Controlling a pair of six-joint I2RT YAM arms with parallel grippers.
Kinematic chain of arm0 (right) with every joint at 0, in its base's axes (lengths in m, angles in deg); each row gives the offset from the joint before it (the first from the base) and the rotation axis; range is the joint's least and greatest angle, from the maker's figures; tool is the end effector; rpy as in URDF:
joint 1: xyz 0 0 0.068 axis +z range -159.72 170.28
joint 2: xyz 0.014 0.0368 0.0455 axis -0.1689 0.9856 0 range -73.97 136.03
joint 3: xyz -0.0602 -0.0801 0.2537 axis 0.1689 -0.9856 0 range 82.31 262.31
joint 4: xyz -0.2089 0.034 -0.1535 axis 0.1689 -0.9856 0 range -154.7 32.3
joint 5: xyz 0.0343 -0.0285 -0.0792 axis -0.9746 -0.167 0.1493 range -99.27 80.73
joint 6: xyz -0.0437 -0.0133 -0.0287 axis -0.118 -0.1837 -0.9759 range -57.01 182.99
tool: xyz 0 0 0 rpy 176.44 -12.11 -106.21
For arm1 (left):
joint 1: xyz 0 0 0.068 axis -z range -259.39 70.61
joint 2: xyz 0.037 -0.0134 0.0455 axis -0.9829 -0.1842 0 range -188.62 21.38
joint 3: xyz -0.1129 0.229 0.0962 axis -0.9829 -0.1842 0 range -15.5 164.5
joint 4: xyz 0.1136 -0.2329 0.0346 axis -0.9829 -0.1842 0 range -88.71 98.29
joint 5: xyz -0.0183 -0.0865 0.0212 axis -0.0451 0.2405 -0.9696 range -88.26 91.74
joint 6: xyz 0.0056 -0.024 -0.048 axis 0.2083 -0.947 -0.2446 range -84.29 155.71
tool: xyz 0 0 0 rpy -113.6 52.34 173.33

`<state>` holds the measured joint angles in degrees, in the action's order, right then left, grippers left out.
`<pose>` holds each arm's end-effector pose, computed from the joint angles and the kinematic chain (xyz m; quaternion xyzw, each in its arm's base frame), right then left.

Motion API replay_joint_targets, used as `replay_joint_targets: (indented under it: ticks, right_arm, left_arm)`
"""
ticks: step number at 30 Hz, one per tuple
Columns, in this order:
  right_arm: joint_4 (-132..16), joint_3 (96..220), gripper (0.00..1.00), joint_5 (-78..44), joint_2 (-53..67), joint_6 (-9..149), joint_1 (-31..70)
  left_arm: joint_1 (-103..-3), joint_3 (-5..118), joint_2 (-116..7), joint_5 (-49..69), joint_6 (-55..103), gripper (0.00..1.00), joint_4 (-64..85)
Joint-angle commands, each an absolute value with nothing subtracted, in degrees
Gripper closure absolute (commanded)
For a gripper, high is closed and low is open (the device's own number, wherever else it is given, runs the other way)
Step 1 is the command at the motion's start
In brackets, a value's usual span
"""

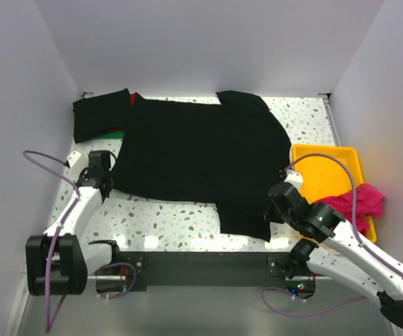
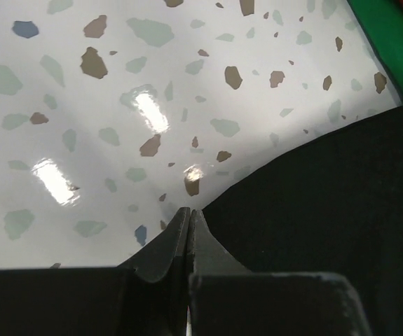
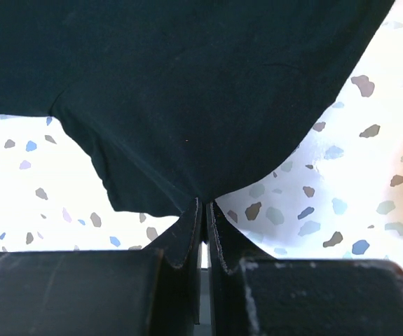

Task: Fold and stack the t-shirts
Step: Flatten the tshirt out

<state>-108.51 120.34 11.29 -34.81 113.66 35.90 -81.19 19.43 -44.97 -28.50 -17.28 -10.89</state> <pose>0.0982 0.0825 0.2508 0.0991 0.9267 0.1264 0.3397 0.2202 0.0248 0.1979 -0.4963 0.7665 0.0809 0.3996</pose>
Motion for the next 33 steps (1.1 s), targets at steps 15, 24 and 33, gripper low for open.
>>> replay_joint_targets:
  ticks: [15,24,33]
  right_arm:
    - [-117.46,124.68,0.97,6.73,-39.69,116.78,35.72]
    - [-122.56,127.13,0.98,8.48,-44.26,118.01,35.72]
    - [-118.18,133.02,0.94,16.73,-37.51,112.39,35.72]
  left_arm:
    - [-81.06,11.57,-18.01,-32.28,-20.89,1.0,-26.16]
    - [-80.97,14.82,-15.37,-31.4,-22.3,1.0,-28.89]
    - [-80.97,15.61,-25.18,-25.16,-18.78,1.0,-17.38]
